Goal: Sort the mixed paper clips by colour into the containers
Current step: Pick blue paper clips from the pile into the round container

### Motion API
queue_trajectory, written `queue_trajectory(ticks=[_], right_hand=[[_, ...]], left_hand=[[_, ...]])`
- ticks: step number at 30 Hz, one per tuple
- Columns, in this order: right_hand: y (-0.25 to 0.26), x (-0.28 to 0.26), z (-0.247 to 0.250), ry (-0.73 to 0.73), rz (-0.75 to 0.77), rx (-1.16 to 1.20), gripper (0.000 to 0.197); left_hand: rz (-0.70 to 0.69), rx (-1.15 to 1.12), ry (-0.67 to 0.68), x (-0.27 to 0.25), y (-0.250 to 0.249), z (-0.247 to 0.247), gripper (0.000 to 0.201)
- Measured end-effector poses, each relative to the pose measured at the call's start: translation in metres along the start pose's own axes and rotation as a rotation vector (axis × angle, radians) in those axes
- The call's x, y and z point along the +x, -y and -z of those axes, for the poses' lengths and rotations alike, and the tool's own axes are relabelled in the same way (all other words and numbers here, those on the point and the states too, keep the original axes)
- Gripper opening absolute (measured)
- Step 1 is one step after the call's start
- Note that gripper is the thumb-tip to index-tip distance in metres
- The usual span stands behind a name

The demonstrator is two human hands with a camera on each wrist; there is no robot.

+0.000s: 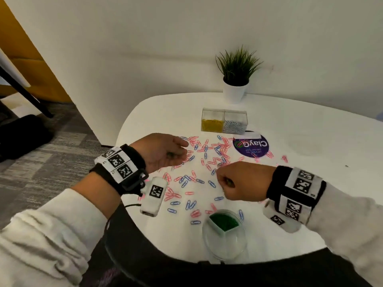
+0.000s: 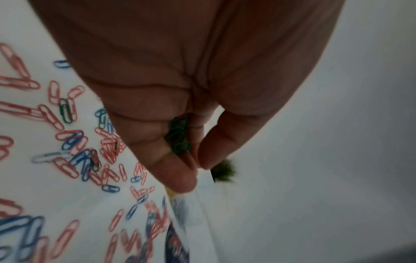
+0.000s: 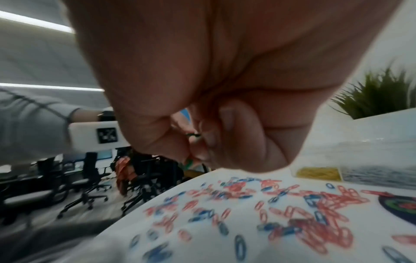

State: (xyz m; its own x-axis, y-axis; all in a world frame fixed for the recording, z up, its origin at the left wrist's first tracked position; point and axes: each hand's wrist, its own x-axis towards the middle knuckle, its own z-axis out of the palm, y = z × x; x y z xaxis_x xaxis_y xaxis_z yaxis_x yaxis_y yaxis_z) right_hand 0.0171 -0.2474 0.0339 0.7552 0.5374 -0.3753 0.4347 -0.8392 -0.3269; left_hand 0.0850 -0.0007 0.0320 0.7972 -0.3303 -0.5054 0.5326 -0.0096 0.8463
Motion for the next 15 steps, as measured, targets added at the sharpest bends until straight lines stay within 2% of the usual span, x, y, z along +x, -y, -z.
queue_trajectory(ticks=[3, 6, 10, 12, 15], right_hand=[[0.014, -0.019, -0.026, 0.018, 0.047, -0.032, 0.005], [0.019, -0.021, -0.047, -0.066, 0.082, -0.125, 0.005], [0.015, -0.028, -0.059, -0.103, 0.056, -0.142, 0.021], [0.012, -0.038, -0.057, -0.129, 0.047, -0.065, 0.03], [0.008, -0.052, -0.052, -0.192, 0.045, 0.079, 0.033]], left_hand=[[0.039, 0.319, 0.129, -0.02, 0.01, -0.024, 0.016], [0.073, 0.453, 0.206, -0.036, 0.023, -0.046, 0.018], [0.061, 0.512, 0.192, -0.045, 0.04, -0.061, 0.03], [0.051, 0.55, 0.155, -0.047, 0.048, -0.065, 0.036], [-0.036, 0.652, 0.1, -0.047, 0.06, -0.072, 0.038]])
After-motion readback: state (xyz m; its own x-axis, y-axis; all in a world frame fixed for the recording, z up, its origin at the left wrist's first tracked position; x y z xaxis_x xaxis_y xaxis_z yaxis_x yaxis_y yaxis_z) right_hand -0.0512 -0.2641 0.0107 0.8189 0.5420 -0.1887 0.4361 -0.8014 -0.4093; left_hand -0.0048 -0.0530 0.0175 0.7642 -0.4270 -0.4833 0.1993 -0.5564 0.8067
